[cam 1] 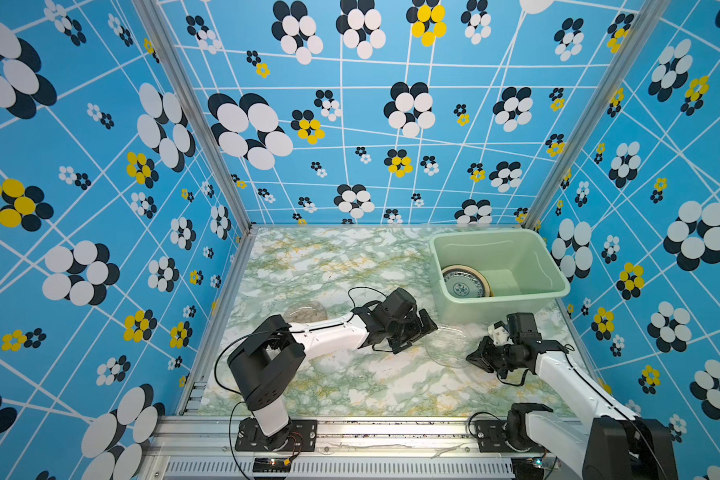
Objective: Place the plates into the plastic bin on the countertop
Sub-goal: 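Carry the clear glass plate into the green bin with the right gripper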
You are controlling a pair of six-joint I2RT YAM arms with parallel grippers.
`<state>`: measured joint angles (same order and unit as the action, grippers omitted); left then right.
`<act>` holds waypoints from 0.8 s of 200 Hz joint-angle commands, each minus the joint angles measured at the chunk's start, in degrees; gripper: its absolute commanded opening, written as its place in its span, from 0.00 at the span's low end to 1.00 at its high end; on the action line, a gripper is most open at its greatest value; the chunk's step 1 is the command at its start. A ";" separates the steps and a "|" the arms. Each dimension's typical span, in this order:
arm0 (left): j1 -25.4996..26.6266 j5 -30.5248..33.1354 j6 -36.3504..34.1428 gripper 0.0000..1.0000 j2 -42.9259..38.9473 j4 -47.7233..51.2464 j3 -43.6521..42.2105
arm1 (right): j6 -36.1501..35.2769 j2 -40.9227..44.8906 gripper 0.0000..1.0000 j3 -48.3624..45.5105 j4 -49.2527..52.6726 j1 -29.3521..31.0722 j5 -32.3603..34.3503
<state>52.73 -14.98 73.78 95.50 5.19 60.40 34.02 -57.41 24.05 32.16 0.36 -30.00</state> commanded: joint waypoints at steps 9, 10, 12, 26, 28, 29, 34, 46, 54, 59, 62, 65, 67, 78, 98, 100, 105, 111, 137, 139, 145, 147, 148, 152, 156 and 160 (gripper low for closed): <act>-1.65 9.42 -6.30 0.99 -8.77 11.75 3.36 | 5.59 7.77 0.00 1.21 7.28 5.61 1.44; -1.74 9.61 -6.47 0.99 -9.03 11.98 3.38 | 5.78 8.02 0.00 1.28 7.51 5.70 1.52; -1.88 10.06 -6.74 0.99 -9.57 12.35 3.47 | 6.05 8.43 0.00 1.29 7.79 6.74 1.63; -3.38 13.09 -8.66 0.99 -13.10 15.77 3.72 | 7.49 11.41 0.00 2.21 10.21 10.60 1.75; -3.57 13.48 -8.89 0.99 -13.58 16.05 3.75 | 7.54 11.78 0.00 2.33 10.64 11.06 1.78; -3.63 13.66 -8.99 0.99 -13.85 16.28 3.75 | 7.59 11.96 0.00 2.41 10.82 11.28 1.74; -4.26 14.43 -9.74 0.99 -15.05 17.12 3.80 | 7.72 12.72 0.00 3.21 11.79 12.33 1.79; -5.88 16.05 -11.53 0.99 -17.87 19.06 4.08 | 8.16 14.28 0.00 5.62 14.10 14.85 2.09; -6.97 17.02 -13.08 0.99 -19.64 20.17 4.36 | 8.12 14.73 0.00 7.68 15.31 16.09 2.09; -7.73 17.33 -14.37 0.99 -20.61 20.72 4.66 | 7.94 14.66 0.00 9.41 15.99 16.66 2.00; -8.08 17.50 -15.22 0.99 -21.15 20.97 4.89 | 7.79 14.49 0.00 10.45 16.38 16.88 1.92; -8.44 17.80 -16.19 0.99 -21.74 21.37 5.22 | 7.59 14.25 0.00 11.71 16.94 17.14 1.96; -8.72 17.93 -16.93 0.99 -21.98 21.62 5.42 | 7.41 14.08 0.00 12.51 17.14 17.26 1.96; -9.90 18.94 -21.19 0.99 -23.43 23.79 7.31 | 6.04 12.43 0.00 17.68 18.78 17.63 1.81; -11.84 19.33 -28.24 0.99 -24.98 27.40 10.79 | 1.66 7.12 0.00 29.17 22.27 17.74 2.98; -12.05 19.26 -28.78 0.99 -25.12 27.65 11.05 | 0.94 6.47 0.00 30.76 22.78 17.70 3.38; -12.43 19.07 -30.06 0.99 -25.46 28.22 11.62 | -0.85 4.33 0.00 34.33 24.60 17.67 4.32; -12.99 18.72 -31.23 0.99 -25.81 28.74 12.05 | -3.17 1.68 0.00 38.84 26.68 17.69 5.52; -14.07 18.04 -34.47 0.99 -27.42 30.31 12.41 | -12.80 -10.68 0.00 57.28 36.09 17.36 13.50; -14.06 17.97 -34.66 0.99 -27.59 30.25 12.32 | -13.25 -11.67 0.00 58.44 36.71 17.19 14.23; -14.06 17.60 -35.28 0.99 -27.81 30.23 12.19 | -14.52 -13.97 0.00 61.68 37.67 16.48 15.88; -14.08 17.37 -35.44 0.99 -27.82 30.23 12.08 | -14.86 -14.73 0.00 62.81 37.90 16.04 16.12; -14.07 17.28 -35.53 0.99 -27.87 30.23 12.05 | -15.04 -15.09 0.00 63.33 37.98 15.84 16.20; -14.08 16.86 -35.97 0.99 -27.87 30.15 12.04 | -15.40 -16.40 0.00 65.10 38.14 14.77 16.16; -14.16 16.31 -36.39 0.99 -27.83 30.06 12.01 | -15.62 -17.58 0.00 66.58 38.03 13.66 15.85; -14.09 15.81 -36.94 0.99 -27.88 29.89 11.95 | -15.78 -18.60 0.00 68.02 37.71 12.44 15.41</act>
<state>38.96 2.39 42.78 68.34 32.49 72.10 25.76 -70.19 84.82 62.39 16.88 -20.08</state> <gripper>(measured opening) 0.992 0.052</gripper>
